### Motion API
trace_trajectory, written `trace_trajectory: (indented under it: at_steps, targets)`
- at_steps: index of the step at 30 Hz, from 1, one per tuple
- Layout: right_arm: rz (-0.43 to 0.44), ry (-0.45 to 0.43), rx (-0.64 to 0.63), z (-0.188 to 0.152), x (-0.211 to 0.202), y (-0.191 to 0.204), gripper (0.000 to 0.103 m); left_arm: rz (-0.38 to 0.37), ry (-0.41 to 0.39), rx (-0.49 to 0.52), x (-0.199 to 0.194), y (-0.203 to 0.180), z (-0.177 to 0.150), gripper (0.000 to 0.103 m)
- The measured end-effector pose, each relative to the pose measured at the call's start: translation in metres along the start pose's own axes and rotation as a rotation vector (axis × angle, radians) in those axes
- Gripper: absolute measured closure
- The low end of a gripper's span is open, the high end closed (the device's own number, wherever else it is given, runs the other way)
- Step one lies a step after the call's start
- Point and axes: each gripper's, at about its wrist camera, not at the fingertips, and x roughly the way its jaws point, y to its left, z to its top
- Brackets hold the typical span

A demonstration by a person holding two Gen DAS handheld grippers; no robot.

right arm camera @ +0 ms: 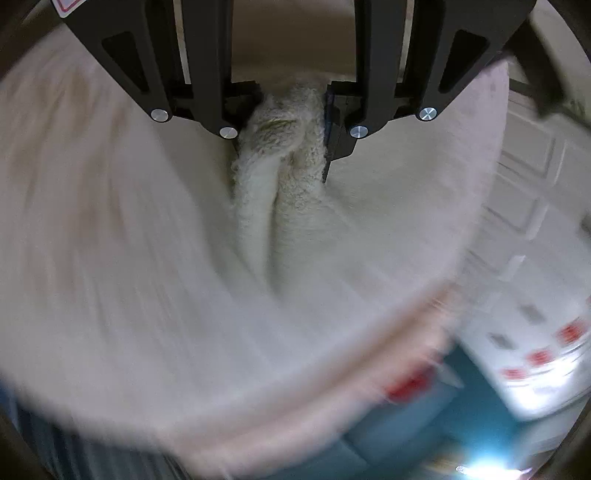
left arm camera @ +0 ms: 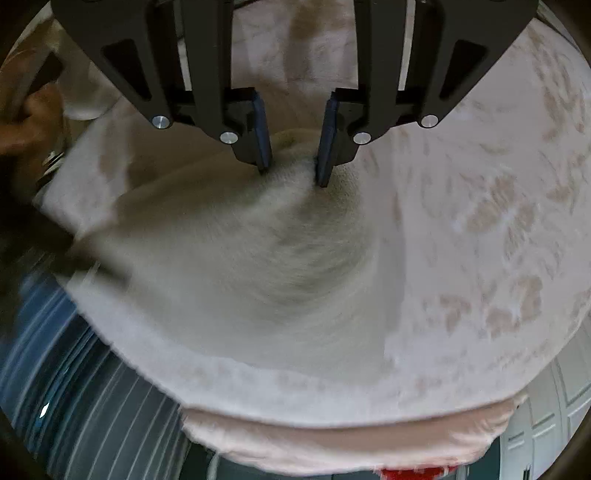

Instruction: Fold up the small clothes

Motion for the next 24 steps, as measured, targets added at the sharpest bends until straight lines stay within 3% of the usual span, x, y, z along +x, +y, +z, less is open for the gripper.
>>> trace_trajectory:
  at_steps: [3,7,8,12,14,17,19,21,22,23,24]
  targets:
    - [0.089,-0.016,0.065,-0.009,-0.003,-0.017,0.080,-0.014,-0.014,-0.010,-0.004,-0.002,-0.009,0.075]
    - [-0.002,-0.039,-0.038,-0.002,-0.022,0.006,0.064,-0.044,-0.025,-0.041,-0.028,0.011,-0.011,0.067]
    - [-0.029,-0.060,-0.056,-0.003,-0.029,0.009,0.056,-0.047,-0.038,-0.061,-0.037,0.015,-0.010,0.059]
    - [-0.111,-0.157,-0.102,-0.001,-0.058,0.021,0.049,-0.032,-0.119,-0.111,-0.070,0.031,-0.005,0.032]
    - [-0.063,-0.162,-0.098,0.010,-0.063,0.029,0.038,-0.023,-0.132,-0.130,-0.072,0.036,0.001,0.032]
    - [0.024,-0.097,-0.099,0.030,-0.045,0.038,0.029,-0.022,-0.096,-0.173,-0.064,0.040,0.005,0.032]
    - [-0.033,-0.061,-0.125,0.042,-0.019,0.044,0.029,-0.041,-0.076,-0.199,-0.061,0.042,0.004,0.032]
    - [-0.086,0.004,-0.160,0.043,0.008,0.046,0.034,-0.042,-0.063,-0.199,-0.061,0.042,0.001,0.028]
    - [-0.077,0.063,-0.185,0.042,0.026,0.046,0.070,-0.031,-0.062,-0.188,-0.061,0.042,0.000,0.027]
    - [-0.069,0.086,-0.201,0.036,0.029,0.048,0.085,-0.026,-0.060,-0.177,-0.061,0.042,-0.001,0.027]
    - [-0.055,0.062,-0.213,0.037,0.019,0.052,0.087,-0.021,-0.057,-0.169,-0.061,0.041,-0.002,0.027]
